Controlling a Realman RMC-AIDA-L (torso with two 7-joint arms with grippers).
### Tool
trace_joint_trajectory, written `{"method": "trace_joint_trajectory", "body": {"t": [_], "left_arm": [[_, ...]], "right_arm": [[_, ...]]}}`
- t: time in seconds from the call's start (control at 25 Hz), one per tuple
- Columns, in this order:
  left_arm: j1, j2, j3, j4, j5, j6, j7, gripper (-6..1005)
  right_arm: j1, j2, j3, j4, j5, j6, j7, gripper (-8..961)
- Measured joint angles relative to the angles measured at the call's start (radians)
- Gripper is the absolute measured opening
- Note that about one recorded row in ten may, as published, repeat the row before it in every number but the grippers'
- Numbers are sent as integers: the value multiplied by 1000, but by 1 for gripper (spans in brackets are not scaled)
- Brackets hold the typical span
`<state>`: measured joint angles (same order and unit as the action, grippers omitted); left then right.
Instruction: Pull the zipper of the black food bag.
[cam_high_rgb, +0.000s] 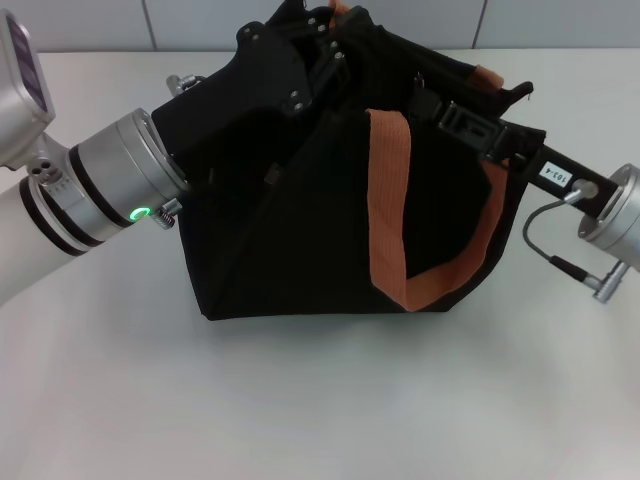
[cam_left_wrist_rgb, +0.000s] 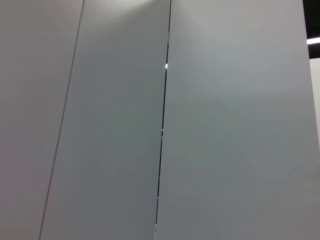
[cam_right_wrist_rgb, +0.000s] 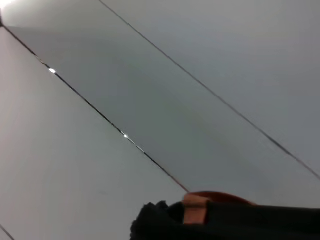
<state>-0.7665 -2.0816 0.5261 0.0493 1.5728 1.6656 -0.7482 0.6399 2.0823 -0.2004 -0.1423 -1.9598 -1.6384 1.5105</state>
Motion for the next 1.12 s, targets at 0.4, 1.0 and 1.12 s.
{"method": "trace_joint_trajectory", "body": {"t": [0.4,1.0,1.12], "left_arm": [[3,0,-2,0,-1,-1,1,24],[-1,0,-11,0,0,-3,1,24],[1,0,-11,0,0,-3,1,24]], "right_arm": [[-23,0,5,-28,6,9,62,-3],[-75,-1,41,-50,11,39,111,24],[-91,-1,60,-56,12,48,111,32]]}}
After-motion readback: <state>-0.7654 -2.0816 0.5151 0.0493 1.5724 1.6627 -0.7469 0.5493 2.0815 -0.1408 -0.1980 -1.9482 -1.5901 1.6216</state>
